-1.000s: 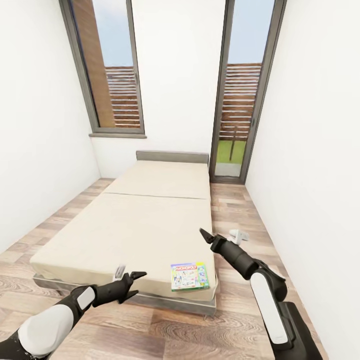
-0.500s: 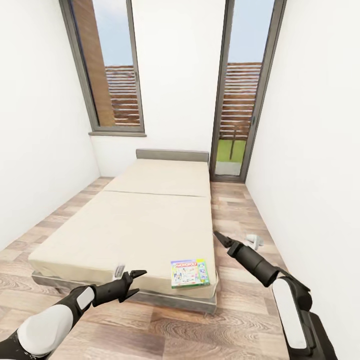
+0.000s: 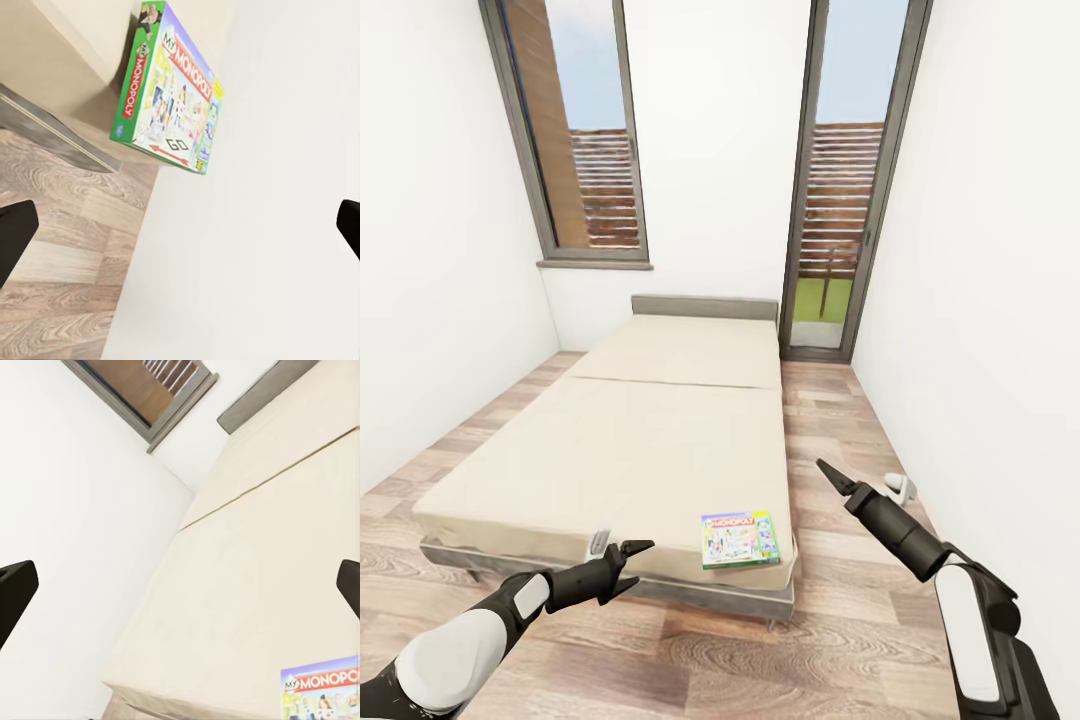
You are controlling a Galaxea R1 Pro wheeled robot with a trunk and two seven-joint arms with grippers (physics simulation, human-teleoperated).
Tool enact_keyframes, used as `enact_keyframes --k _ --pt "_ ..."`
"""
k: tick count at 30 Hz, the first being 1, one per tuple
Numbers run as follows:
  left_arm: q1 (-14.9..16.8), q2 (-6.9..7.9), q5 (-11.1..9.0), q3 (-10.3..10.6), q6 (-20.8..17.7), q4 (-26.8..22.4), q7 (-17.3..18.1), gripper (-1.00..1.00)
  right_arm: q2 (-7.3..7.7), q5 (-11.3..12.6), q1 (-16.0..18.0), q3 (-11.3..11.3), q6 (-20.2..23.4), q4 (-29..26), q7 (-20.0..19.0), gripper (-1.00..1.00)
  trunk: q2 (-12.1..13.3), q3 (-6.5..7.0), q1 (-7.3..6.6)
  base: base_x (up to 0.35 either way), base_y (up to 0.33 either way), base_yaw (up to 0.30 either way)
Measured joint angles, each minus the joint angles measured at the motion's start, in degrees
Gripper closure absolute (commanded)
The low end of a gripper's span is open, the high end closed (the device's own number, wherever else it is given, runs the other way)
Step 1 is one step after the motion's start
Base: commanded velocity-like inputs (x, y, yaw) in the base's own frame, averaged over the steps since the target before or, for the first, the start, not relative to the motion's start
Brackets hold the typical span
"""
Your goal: Put all the toys in the child's room - the three board games (two on the bed and one on the table), the two jigsaw puzzles on the table, and the tennis ball on the table - inside the toy box on the table in the child's room.
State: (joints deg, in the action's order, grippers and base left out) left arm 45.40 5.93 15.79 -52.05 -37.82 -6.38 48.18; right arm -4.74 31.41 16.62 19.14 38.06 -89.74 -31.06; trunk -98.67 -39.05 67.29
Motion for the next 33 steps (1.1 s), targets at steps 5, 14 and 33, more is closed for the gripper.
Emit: enact_keyframes --k 5,14,33 --pt "0.0 -0.03 0.0 0.0 0.01 0.02 0.02 -1.0 -0.37 -0.08 -0.05 0.19 -0.55 0.22 0.1 -1.0 -2.01 -0.9 1.1 0.0 0.0 0.0" --pt "0.0 0.17 0.02 0.06 -0.05 -0.01 3.08 -1.0 -0.72 -0.03 -0.06 0.14 -0.87 0.53 0.51 -1.0 -5.62 -2.51 3.08 0.0 0.0 0.0" --pt "0.19 1.33 0.1 0.17 -0.19 -0.89 15.66 -1.0 -0.92 0.06 -0.06 0.08 -0.89 0.68 0.5 -1.0 -13.24 -5.92 7.25 0.0 0.0 0.0"
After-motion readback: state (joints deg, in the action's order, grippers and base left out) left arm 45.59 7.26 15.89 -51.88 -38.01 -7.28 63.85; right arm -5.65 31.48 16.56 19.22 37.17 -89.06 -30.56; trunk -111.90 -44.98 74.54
